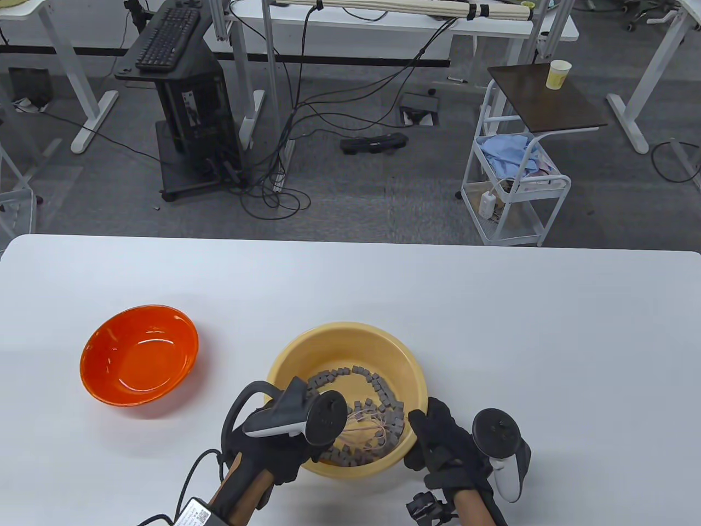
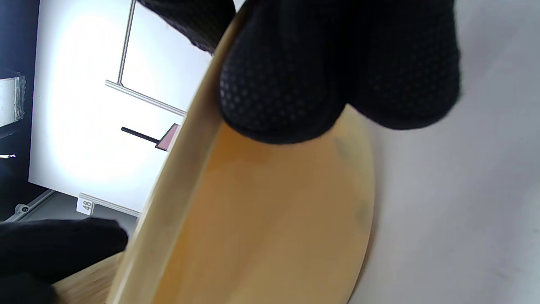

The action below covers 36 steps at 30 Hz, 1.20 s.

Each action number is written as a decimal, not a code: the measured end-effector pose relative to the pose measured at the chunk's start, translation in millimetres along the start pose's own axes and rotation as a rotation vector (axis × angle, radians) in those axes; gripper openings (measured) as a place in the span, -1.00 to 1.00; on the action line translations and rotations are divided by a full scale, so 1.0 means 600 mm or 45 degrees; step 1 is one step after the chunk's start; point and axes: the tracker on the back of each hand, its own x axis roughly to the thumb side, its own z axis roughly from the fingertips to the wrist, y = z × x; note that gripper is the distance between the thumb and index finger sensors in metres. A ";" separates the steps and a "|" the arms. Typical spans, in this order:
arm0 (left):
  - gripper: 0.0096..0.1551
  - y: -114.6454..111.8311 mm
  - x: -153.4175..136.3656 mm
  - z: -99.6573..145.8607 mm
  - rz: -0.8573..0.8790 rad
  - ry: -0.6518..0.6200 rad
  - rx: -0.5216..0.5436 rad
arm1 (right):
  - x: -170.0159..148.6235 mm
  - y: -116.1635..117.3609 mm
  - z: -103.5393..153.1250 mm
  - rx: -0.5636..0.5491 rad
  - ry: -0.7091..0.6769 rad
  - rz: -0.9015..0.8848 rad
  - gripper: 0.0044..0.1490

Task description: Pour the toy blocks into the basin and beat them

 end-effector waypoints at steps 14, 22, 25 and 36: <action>-0.45 -0.034 0.011 -0.030 -0.271 0.198 0.203 | 0.001 0.009 0.001 -0.008 -0.012 0.002 -0.18; -0.47 -0.039 -0.021 -0.027 -0.328 0.356 0.253 | 0.002 0.009 -0.002 -0.012 -0.009 0.000 -0.19; -0.48 -0.030 -0.034 -0.021 -0.249 0.378 0.233 | 0.003 0.008 -0.002 -0.016 -0.009 0.008 -0.19; -0.51 0.020 -0.072 0.026 -0.164 0.538 0.048 | 0.004 0.008 -0.003 -0.019 -0.010 0.023 -0.19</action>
